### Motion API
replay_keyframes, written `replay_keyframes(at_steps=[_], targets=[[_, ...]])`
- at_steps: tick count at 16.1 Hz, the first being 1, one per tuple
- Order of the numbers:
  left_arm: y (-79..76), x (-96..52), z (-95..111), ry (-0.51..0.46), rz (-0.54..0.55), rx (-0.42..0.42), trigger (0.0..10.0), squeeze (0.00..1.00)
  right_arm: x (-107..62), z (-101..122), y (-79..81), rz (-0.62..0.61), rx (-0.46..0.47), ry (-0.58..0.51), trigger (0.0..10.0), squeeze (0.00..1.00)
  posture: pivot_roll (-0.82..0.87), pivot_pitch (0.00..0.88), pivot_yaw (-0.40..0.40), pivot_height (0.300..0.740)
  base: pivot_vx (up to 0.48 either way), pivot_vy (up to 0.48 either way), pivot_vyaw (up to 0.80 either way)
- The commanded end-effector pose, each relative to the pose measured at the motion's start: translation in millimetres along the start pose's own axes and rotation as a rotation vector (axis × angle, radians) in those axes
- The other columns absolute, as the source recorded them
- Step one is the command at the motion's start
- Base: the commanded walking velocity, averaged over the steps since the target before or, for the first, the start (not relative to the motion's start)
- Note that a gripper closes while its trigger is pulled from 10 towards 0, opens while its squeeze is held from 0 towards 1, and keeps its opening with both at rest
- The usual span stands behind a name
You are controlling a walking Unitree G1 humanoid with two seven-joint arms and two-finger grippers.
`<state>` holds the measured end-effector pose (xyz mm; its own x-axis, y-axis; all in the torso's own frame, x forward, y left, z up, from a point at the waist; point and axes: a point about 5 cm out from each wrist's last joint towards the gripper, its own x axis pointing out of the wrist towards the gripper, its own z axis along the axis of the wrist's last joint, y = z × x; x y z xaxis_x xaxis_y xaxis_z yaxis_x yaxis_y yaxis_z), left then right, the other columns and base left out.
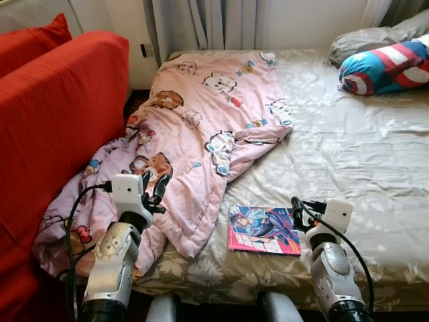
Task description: Clean up the room
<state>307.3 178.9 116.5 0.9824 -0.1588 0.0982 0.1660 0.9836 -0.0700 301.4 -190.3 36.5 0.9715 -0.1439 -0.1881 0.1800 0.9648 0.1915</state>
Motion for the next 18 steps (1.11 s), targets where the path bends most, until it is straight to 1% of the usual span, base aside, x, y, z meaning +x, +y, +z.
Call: replay_keyframes(at_steps=[1,2,3,4,5,7,9,10,11,12,13,14,15,16,18], targets=[[8.1,-1.3,-1,0.003,0.022,0.017,10.0,0.00,-5.8,-10,-4.3,-0.025,0.011,0.023,10.0,0.00,-0.02,0.127,0.035,0.591,0.000,0.000,0.00],[13.6,-2.7,-1,0.004,0.038,0.025,10.0,0.00,-5.7,-14,-8.6,-0.068,0.007,0.055,10.0,0.00,-0.01,0.137,0.039,0.591,0.000,0.000,0.00],[16.9,-3.3,-1,0.005,0.045,0.031,10.0,0.00,-3.0,-12,-10.6,-0.100,0.070,0.051,10.0,0.00,-0.01,0.143,0.042,0.591,0.000,0.000,0.00],[18.8,-4.0,-1,0.006,0.046,0.034,10.0,0.00,1.4,-6,-10.3,-0.113,0.100,0.038,10.0,0.00,0.00,0.144,0.043,0.591,0.000,0.000,0.00],[18.5,-3.7,0,0.006,0.044,0.034,10.0,0.00,4.2,-2,-7.2,-0.096,0.083,0.027,10.0,0.00,0.00,0.147,0.045,0.591,0.000,0.000,0.00],[16.2,-4.1,-3,0.008,0.038,0.030,10.0,0.00,9.5,7,1.4,-0.038,0.009,-0.006,10.0,0.00,0.00,0.146,0.047,0.591,0.000,0.000,0.00],[16.5,-8.8,-8,0.021,0.040,0.026,10.0,0.00,11.7,11,3.8,-0.017,-0.011,-0.026,10.0,0.00,0.00,0.149,0.049,0.591,0.000,0.000,0.00],[17.1,-17.1,-14,0.042,0.042,0.025,10.0,0.00,12.3,12,1.9,-0.020,-0.021,-0.027,10.0,0.00,0.00,0.154,0.051,0.591,0.000,0.000,0.00],[16.4,-20.2,-15,0.049,0.037,0.029,10.0,0.00,12.4,11,1.0,-0.027,-0.020,-0.024,10.0,0.00,0.00,0.154,0.051,0.591,0.000,0.000,0.00],[17.9,-29.7,-17,0.057,0.045,0.032,10.0,0.00,12.3,10,1.3,-0.030,-0.018,-0.019,10.0,0.00,0.01,0.160,0.053,0.591,0.000,0.000,0.00],[18.6,-32.3,-17,0.058,0.049,0.032,10.0,0.00,12.2,10,1.5,-0.030,-0.018,-0.019,10.0,0.00,0.02,0.166,0.051,0.591,0.000,0.000,0.00],[24.5,-46.3,-18,0.059,0.071,0.041,10.0,0.00,12.9,11,7.2,-0.012,-0.024,-0.026,10.0,0.00,0.02,0.168,0.042,0.591,0.000,0.000,0.00],[26.2,-49.7,-18,0.057,0.079,0.044,10.0,0.00,13.3,11,9.2,-0.004,-0.029,-0.029,10.0,0.00,0.02,0.168,0.042,0.591,0.000,0.000,0.00],[29.9,-57.2,-16,0.052,0.095,0.047,10.0,0.00,14.3,12,13.6,0.025,-0.054,-0.033,10.0,0.00,0.03,0.167,0.031,0.591,0.000,0.000,0.00],[28.8,-61.1,-14,0.056,0.095,0.051,10.0,0.00,14.5,12,13.5,0.028,-0.054,-0.028,10.0,0.00,0.03,0.168,0.026,0.591,0.000,0.000,0.00]])
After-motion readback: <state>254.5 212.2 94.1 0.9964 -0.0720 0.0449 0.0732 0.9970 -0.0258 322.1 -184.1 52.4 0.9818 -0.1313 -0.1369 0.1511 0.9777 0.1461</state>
